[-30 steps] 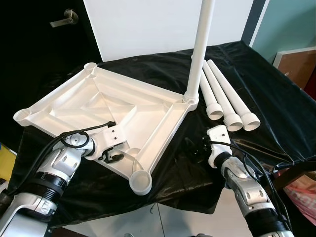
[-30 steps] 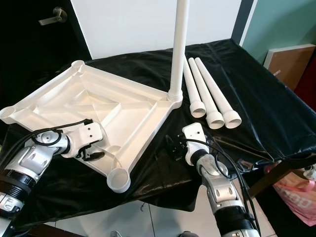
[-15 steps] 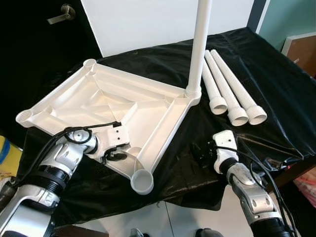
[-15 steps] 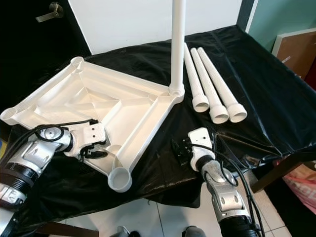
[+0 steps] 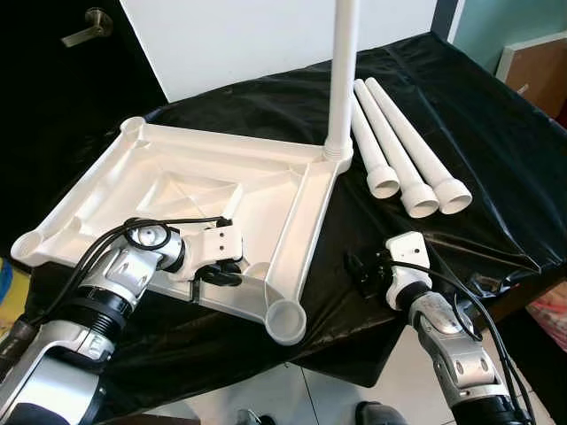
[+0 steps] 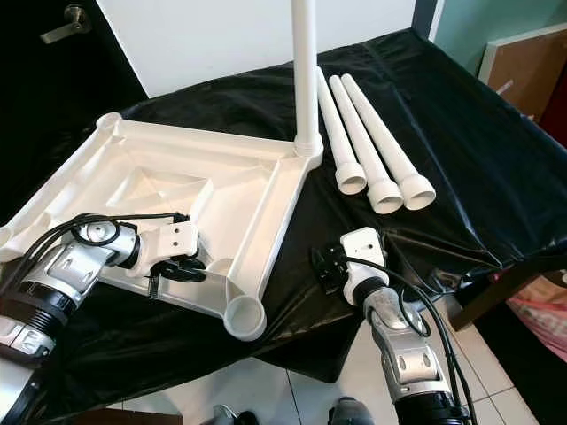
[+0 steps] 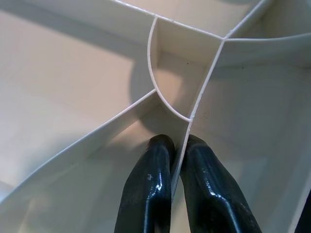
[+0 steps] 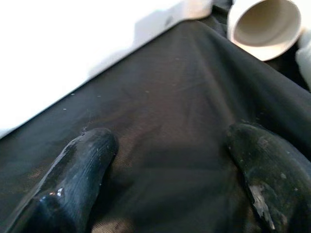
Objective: Building children table
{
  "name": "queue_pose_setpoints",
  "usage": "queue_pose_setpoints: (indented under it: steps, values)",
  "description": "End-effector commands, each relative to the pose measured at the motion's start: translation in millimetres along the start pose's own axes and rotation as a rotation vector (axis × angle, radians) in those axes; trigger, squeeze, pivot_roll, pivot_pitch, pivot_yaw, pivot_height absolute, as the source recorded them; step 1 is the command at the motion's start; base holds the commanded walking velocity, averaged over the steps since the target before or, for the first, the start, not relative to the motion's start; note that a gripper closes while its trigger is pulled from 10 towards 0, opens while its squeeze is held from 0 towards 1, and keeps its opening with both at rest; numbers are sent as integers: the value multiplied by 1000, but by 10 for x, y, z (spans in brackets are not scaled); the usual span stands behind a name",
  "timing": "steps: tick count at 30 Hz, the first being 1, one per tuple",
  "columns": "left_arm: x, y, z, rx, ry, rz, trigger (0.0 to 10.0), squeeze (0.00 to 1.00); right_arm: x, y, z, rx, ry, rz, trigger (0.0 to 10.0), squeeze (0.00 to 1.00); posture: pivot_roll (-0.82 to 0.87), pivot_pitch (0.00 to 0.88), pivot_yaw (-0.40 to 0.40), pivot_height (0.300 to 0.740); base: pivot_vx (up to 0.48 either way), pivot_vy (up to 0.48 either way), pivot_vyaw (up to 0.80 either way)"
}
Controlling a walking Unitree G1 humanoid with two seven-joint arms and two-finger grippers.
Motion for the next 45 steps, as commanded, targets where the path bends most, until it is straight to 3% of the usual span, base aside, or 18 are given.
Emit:
queue_pose_setpoints:
  steps: [1, 3, 4, 8, 20, 27, 28, 29, 31, 33, 34, 36, 37, 42, 43, 45]
  values:
    - [-135, -70, -52, 85, -13, -85, 0, 0, -128, 52, -50, -35, -50, 10, 10000, 0, -260, 144, 133, 740, 0, 0, 0]
    - [-159, -117, -78, 116, -20, -98, 0, 0, -119, 55, -47, -38, -47, 9, 10000, 0, -260, 143, 133, 740, 0, 0, 0]
    - [-206, -218, -138, 186, -38, -123, 0, 0, -93, 71, -30, -44, -40, 9, 10000, 0, -261, 136, 130, 740, 0, 0, 0]
    - [-224, -277, -202, 241, -38, -152, 0, 0, -67, 81, -9, -48, -33, 9, 10000, 0, -259, 130, 129, 740, 0, 0, 0]
    - [-120, -163, -332, 287, 28, -216, 0, 0, -41, 53, 76, -42, -19, 13, 10000, 0, -232, 101, 127, 740, 0, 0, 0]
    - [103, -166, -245, 311, 107, -191, 0, 0, -23, 22, 129, -32, -10, 17, 10000, 0, -222, 81, 125, 740, 0, 0, 0]
    - [175, -174, -193, 324, 125, -179, 10000, 0, -15, 17, 147, -30, -7, 18, 10000, 0, -217, 71, 123, 740, 0, 0, 0]
    - [175, -174, -193, 324, 125, -179, 10000, 0, -15, 17, 147, -30, -7, 18, 10000, 0, -217, 71, 123, 740, 0, 0, 0]
    - [467, -210, -41, 376, 214, -140, 10000, 0, 9, 0, 194, -30, 7, 24, 10000, 0, -210, 55, 119, 740, 0, 0, 0]
    - [523, -225, -8, 387, 232, -146, 10000, 0, 15, -4, 204, -31, 11, 26, 10000, 0, -209, 52, 120, 740, 0, 0, 0]
    - [588, -232, 34, 392, 254, -166, 10000, 141, 21, -9, 218, -33, 15, 29, 10000, 0, -207, 45, 118, 740, 0, 0, 0]
    - [632, -235, 61, 395, 269, -179, 10000, 141, 24, -12, 227, -34, 18, 31, 10000, 0, -207, 45, 118, 740, 0, 0, 0]
    - [700, -227, 120, 398, 282, -187, 10000, 1000, 56, -4, 249, -53, 37, 37, 10000, 0, -207, 40, 118, 740, 0, 0, 0]
    - [594, -264, 145, 433, 205, -167, 10000, 965, 88, 5, 271, -73, 56, 52, 10000, 0, -202, 33, 117, 740, 0, 0, 0]
    - [569, -272, 136, 441, 192, -162, 10000, 0, 96, 9, 276, -78, 62, 60, 10000, 0, -198, 32, 115, 740, 0, 0, 0]
    - [559, -274, 128, 444, 189, -161, 10000, 0, 100, 10, 278, -81, 66, 65, 10000, 0, -197, 32, 114, 740, 0, 0, 0]
Point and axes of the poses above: a point about 5 cm out from each wrist's last joint towards the gripper, its own z axis pointing out of the wrist towards the gripper, its own x axis along the axis of the wrist's last joint, y = z × x, the point moved 5 cm from there along z, pointing out of the wrist towards the gripper, and after that the axes turned 14 degrees about z, right-handed, at the moved point
